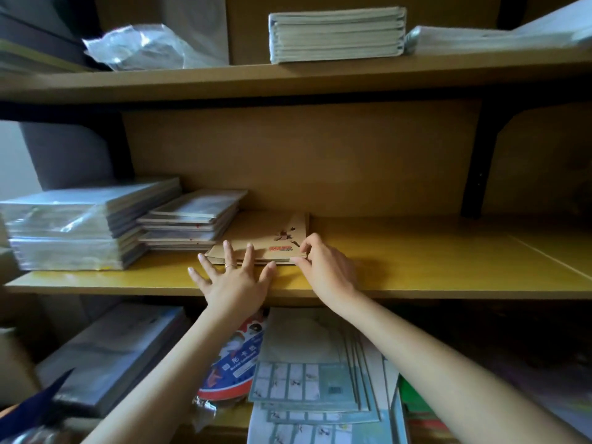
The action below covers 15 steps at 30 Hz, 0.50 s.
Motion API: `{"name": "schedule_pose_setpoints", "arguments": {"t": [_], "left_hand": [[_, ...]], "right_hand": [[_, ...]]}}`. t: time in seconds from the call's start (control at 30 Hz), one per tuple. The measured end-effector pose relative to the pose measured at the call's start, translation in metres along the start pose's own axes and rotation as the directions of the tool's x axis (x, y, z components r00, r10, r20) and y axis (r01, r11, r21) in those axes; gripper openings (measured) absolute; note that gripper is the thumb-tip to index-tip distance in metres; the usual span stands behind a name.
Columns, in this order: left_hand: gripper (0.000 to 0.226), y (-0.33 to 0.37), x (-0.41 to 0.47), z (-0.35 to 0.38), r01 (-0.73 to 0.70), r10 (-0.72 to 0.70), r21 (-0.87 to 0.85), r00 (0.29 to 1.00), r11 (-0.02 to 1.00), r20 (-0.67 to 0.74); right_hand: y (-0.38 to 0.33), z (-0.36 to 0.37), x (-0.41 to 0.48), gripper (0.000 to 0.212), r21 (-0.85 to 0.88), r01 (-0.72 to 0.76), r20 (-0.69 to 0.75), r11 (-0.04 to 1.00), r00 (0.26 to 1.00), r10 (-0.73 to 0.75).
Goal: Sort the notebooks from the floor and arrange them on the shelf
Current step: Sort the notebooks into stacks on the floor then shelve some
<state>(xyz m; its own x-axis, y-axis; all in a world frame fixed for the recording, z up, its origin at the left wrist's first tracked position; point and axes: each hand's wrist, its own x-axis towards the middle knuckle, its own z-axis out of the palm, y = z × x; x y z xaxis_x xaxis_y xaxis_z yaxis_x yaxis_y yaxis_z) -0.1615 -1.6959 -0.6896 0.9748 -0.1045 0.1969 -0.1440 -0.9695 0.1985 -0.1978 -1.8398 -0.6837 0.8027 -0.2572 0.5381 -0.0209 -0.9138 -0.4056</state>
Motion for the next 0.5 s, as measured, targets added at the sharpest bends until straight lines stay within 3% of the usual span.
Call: {"name": "schedule_pose_setpoints", "arguments": {"t": [0.17,0.4,0.5], "left_hand": [[0.087,-0.001,0.014,-0.002,-0.066,0.069,0.108,0.998,0.992,-0.016],[0.092,-0.002,0.014,-0.004,-0.104,0.106,0.103,0.994,0.989,-0.010],[0.079,0.002,0.000,0.004,-0.158,0.168,0.063,0.965,0.985,-0.200]], "right_hand": [[0.009,0.003,0.002,0.028,0.002,0.081,0.024,0.997,0.996,-0.081],[0.017,0.003,-0.003,0.033,0.036,0.183,0.028,0.982,0.983,-0.184],[0.019,-0.004,-0.027,0.033,0.162,0.282,-0.100,0.946,0.958,-0.269]]}}
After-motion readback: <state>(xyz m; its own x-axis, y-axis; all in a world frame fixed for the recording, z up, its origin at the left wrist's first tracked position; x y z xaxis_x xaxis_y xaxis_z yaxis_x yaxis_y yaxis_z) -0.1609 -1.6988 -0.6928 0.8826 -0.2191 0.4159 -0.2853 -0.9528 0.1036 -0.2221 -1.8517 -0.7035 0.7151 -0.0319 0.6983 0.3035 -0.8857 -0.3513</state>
